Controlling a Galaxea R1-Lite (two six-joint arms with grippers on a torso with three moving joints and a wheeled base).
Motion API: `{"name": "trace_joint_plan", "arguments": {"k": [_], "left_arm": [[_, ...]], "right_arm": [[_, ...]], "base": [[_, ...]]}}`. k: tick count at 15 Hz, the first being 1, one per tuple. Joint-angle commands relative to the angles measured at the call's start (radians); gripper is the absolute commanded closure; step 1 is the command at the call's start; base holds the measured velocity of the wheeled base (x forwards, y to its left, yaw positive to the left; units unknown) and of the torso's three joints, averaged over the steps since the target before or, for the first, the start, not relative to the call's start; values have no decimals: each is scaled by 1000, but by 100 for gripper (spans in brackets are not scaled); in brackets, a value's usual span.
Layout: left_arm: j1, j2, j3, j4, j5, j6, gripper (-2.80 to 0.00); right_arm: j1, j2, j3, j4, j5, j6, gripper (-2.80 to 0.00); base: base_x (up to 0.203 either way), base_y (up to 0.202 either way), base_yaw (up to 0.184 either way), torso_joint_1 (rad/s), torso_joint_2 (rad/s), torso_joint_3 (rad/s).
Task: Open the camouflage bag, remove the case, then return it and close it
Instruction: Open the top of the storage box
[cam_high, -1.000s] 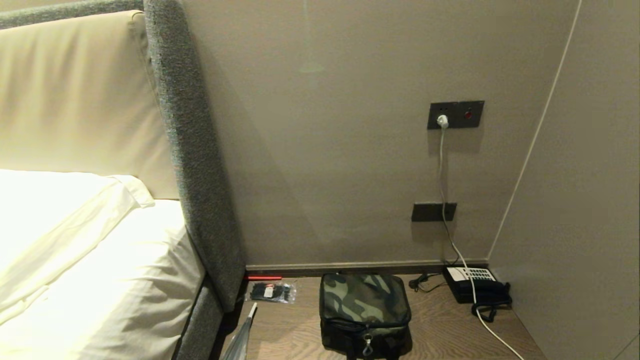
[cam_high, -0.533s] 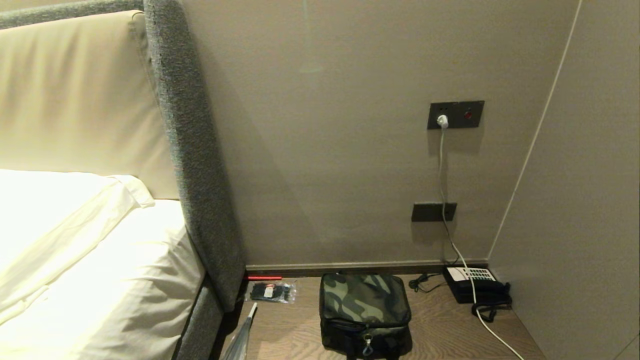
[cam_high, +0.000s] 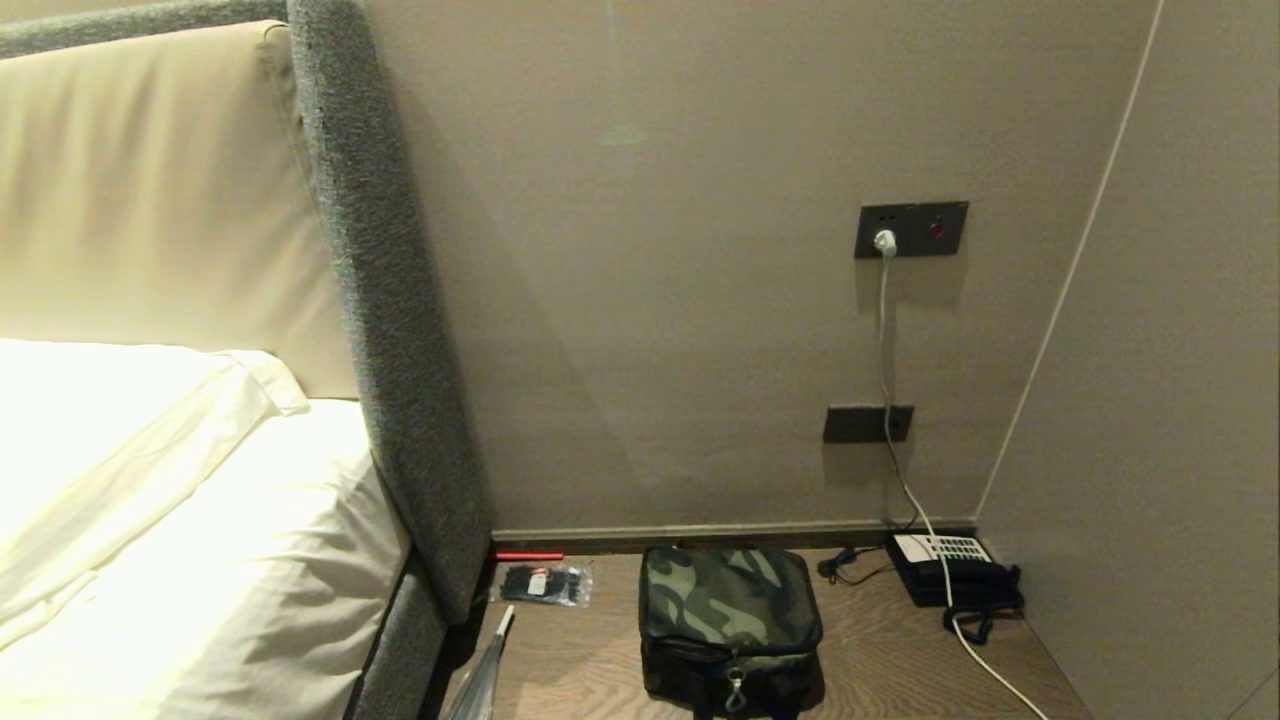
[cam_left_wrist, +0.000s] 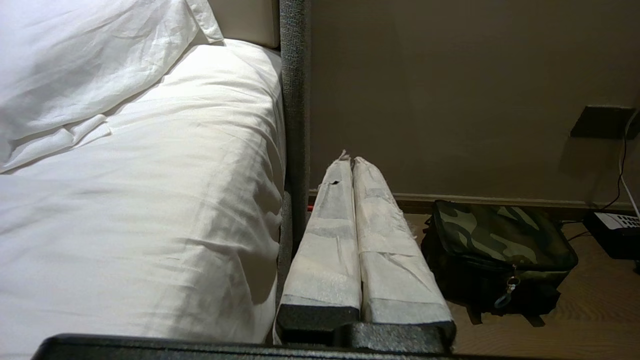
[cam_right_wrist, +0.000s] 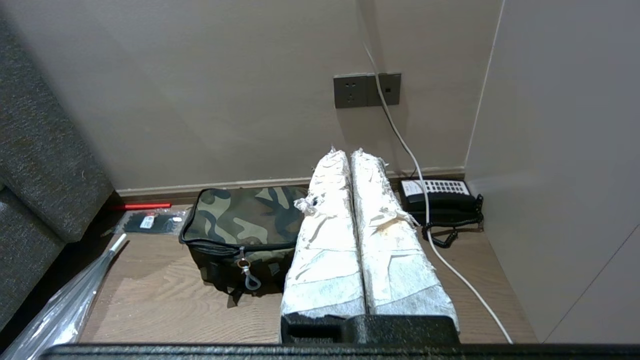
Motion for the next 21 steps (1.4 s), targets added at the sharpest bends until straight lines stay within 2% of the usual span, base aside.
{"name": "trace_joint_plan", "arguments": {"k": [1,9,21], "left_arm": [[0,-1,0,0,0,1,0],[-1,-2,0,2,1,-2,0],[-1,-2,0,2,1,-2,0]], "right_arm": [[0,1,14,0,0,0,0],[0,1,14,0,0,0,0],[0,1,14,0,0,-1,0]], "base": [[0,0,0,0,0,0],[0,0,0,1,0,-25],[0,0,0,1,2,-194]]}}
